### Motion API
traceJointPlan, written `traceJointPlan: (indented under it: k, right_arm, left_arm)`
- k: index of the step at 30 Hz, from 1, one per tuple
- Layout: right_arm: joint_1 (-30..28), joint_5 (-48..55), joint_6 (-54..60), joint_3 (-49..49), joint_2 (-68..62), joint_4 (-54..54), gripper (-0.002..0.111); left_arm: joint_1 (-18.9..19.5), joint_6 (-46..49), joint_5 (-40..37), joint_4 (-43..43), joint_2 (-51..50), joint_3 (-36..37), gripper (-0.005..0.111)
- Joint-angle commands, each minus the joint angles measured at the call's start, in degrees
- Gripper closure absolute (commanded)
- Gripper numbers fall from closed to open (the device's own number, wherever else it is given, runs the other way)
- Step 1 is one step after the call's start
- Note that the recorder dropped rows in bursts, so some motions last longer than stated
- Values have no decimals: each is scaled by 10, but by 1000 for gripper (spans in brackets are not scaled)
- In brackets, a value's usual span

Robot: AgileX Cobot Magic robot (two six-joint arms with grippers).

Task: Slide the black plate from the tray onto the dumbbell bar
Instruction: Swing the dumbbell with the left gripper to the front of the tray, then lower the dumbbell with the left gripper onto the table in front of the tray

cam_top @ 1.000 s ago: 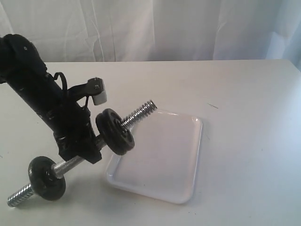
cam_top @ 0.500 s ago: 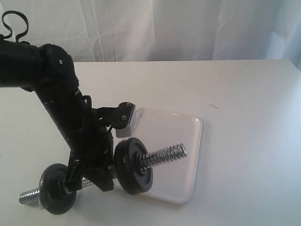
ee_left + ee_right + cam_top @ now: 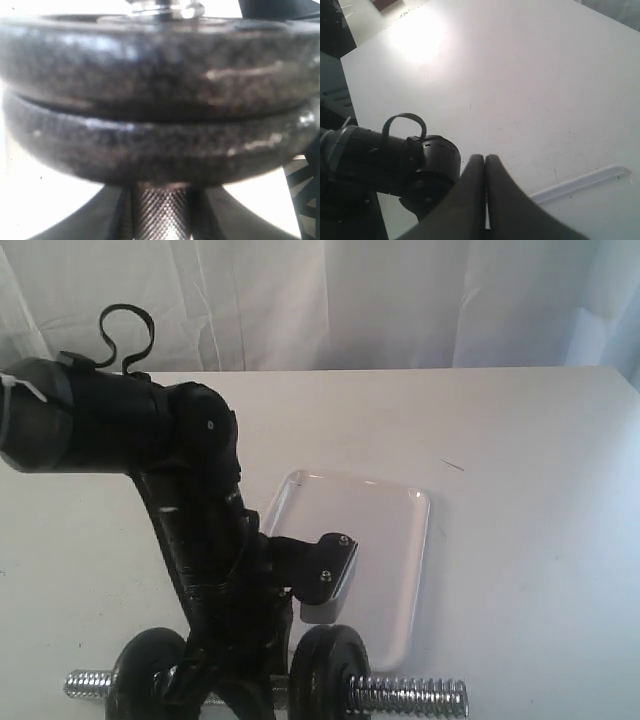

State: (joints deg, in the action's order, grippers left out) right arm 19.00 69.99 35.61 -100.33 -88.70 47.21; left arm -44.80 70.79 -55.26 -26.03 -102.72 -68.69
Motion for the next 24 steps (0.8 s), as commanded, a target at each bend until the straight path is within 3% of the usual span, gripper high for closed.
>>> traceJointPlan:
  k: [1,24]
  right_arm:
    - [-2,0,1,-4,6,1,108]
    - [-2,0,-1,-4,6,8,108]
  left_arm:
    - [-5,0,-71,-141,0,-20,107]
    - [-5,10,-27,-59,-66,-20,107]
